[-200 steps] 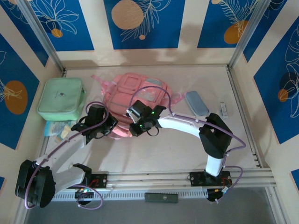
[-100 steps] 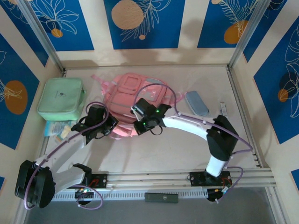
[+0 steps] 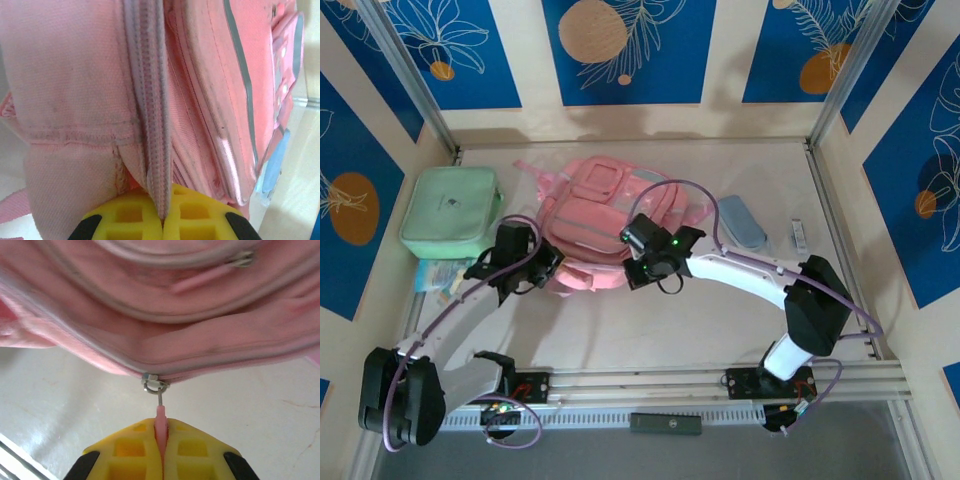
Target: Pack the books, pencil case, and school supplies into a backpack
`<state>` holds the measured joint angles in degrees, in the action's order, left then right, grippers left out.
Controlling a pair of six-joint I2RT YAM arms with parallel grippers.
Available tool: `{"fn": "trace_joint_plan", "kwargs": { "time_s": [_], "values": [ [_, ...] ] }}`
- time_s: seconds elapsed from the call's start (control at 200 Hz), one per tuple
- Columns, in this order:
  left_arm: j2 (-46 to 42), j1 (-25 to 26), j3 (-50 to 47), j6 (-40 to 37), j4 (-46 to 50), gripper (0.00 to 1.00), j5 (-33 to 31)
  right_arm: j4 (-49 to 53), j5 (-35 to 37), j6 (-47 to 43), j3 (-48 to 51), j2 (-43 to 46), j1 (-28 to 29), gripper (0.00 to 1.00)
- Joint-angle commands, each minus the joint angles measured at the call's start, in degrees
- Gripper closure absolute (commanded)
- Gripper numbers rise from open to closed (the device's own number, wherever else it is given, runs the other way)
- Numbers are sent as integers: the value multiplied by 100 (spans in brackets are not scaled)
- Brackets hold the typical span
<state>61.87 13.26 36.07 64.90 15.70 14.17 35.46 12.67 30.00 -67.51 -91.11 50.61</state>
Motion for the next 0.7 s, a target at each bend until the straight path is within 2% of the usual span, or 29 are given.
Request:
{"fn": "trace_joint_plan", "kwargs": {
  "time_s": [0.0, 0.175, 0.42, 0.505, 0.59, 0.695],
  "values": [
    [-172, -473, 417, -452, 74, 100, -251, 495, 463, 435, 592, 324, -622, 100],
    [-176, -800, 472, -603, 201, 100, 4, -125, 721, 365, 844, 343, -1385, 100],
    [-291, -1106, 456, -843, 390, 100, 180, -629, 963, 125, 523, -18, -2343, 100],
    [-229, -1098, 401, -872, 345, 100, 348, -585, 755, -135, 335, -94, -2254, 100],
    [-280, -997, 276, -838, 243, 100, 484, -695, 377, -434, 369, 41, -1826, 100],
    [-487, -680, 176, -919, 606, 100, 129, -254, 832, -402, 224, 1, -1263, 100]
  ]
}}
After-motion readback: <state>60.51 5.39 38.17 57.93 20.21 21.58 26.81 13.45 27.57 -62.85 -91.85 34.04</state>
